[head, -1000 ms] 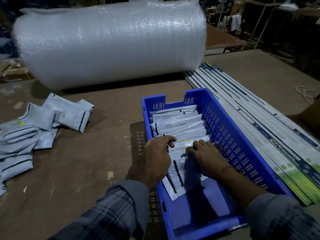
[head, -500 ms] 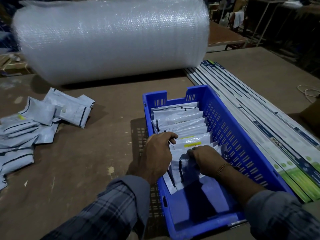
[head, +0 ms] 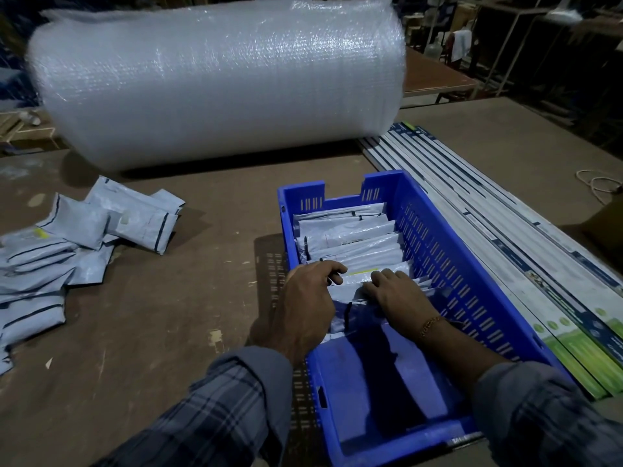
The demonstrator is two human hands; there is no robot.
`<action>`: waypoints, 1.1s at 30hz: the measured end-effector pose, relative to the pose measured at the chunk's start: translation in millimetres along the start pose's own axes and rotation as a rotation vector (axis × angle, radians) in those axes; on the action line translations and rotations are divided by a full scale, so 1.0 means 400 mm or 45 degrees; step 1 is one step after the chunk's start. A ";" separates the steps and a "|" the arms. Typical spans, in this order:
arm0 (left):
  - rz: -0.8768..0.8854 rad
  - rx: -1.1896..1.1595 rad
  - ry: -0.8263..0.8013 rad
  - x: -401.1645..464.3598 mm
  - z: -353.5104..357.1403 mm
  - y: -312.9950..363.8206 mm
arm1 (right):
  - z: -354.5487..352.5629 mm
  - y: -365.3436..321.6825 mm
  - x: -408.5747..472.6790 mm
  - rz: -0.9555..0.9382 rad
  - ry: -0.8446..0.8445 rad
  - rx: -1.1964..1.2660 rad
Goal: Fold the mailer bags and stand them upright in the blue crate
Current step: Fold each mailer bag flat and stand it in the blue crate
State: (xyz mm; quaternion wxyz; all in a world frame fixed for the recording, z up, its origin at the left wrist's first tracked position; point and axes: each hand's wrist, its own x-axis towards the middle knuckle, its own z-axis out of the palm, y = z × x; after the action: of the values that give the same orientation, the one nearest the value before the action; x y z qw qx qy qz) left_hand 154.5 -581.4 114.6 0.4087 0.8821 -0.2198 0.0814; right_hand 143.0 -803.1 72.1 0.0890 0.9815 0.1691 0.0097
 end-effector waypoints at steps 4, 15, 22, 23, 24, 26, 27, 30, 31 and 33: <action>0.011 0.003 -0.005 -0.001 -0.005 0.006 | -0.009 0.004 0.006 -0.004 0.145 -0.172; -0.016 -0.031 0.002 -0.008 -0.020 0.022 | -0.016 0.029 0.003 0.222 -0.022 -0.093; -0.036 -0.069 0.014 -0.009 -0.029 0.028 | -0.022 0.075 -0.014 0.270 0.144 0.237; -0.036 -0.080 0.005 -0.009 -0.030 0.029 | -0.023 0.076 -0.014 0.254 0.157 0.270; -0.040 -0.089 -0.002 -0.009 -0.030 0.030 | -0.021 0.076 -0.012 0.239 0.166 0.299; -0.054 -0.090 -0.005 -0.010 -0.028 0.027 | -0.017 0.072 -0.007 0.217 0.183 0.341; -0.064 -0.082 -0.009 -0.010 -0.027 0.026 | -0.015 0.069 -0.005 0.213 0.180 0.345; -0.060 -0.074 -0.022 -0.013 -0.025 0.020 | -0.016 0.062 -0.006 0.223 0.160 0.313; -0.054 -0.076 -0.023 -0.014 -0.024 0.019 | -0.019 0.061 -0.007 0.226 0.154 0.307; -0.038 -0.073 -0.007 -0.017 -0.025 0.018 | -0.025 0.063 -0.011 0.235 0.137 0.312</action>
State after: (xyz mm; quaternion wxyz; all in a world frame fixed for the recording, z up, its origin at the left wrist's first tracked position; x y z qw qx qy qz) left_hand 145.6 -575.7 124.0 0.4344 0.8734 -0.2098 0.0666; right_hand 146.5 -826.3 86.6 -0.0416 0.9945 0.0825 0.0495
